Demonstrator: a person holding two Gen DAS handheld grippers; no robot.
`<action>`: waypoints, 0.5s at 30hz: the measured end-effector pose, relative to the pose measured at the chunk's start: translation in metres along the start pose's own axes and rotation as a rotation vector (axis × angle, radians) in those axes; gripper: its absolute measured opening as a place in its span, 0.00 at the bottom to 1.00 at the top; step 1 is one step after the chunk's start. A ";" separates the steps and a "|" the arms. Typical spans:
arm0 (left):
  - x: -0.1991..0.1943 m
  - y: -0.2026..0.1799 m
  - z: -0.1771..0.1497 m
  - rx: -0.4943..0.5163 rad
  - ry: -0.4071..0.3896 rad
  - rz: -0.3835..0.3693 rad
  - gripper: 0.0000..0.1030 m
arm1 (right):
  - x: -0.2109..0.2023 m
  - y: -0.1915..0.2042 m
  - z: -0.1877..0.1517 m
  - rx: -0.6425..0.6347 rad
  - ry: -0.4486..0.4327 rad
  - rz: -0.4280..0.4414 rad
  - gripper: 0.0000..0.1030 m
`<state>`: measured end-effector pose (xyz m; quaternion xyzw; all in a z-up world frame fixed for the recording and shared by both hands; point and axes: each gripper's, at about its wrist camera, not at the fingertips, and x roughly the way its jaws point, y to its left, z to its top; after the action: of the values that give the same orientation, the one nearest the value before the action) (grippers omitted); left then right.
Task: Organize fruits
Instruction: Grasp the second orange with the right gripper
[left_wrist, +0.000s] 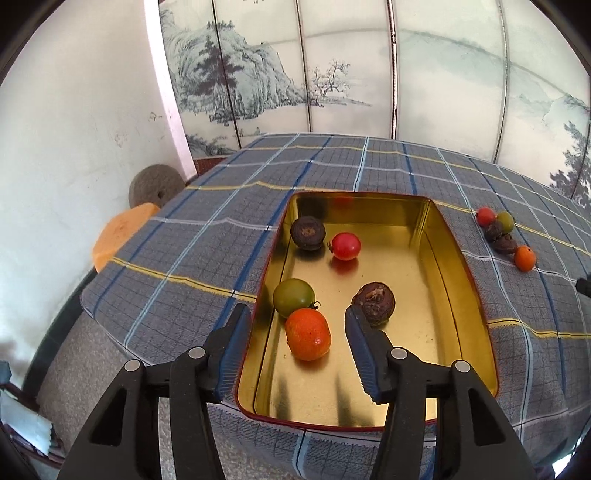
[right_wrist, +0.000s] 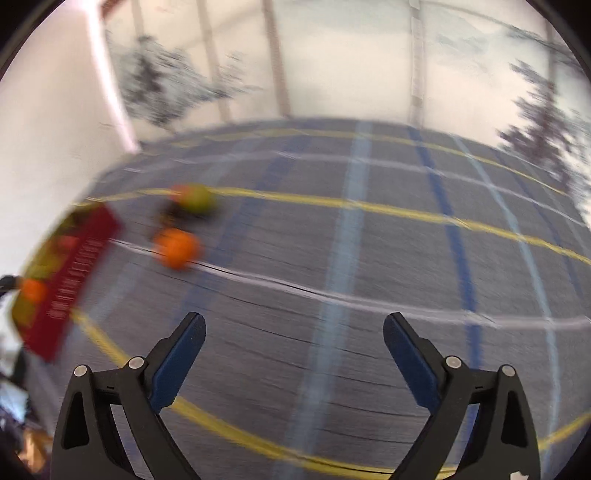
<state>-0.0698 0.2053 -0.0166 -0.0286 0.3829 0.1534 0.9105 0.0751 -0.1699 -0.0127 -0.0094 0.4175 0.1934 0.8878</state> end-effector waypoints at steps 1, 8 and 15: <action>-0.002 -0.001 0.000 0.002 -0.004 -0.003 0.53 | 0.002 0.012 0.005 -0.039 -0.001 0.020 0.93; -0.014 -0.002 -0.002 0.009 -0.018 -0.008 0.53 | 0.040 0.062 0.031 -0.194 0.044 0.073 0.85; -0.019 -0.001 -0.003 0.007 -0.023 -0.018 0.53 | 0.065 0.069 0.037 -0.190 0.091 0.078 0.75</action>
<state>-0.0838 0.1994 -0.0056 -0.0273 0.3726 0.1440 0.9164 0.1154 -0.0781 -0.0274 -0.0860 0.4369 0.2660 0.8549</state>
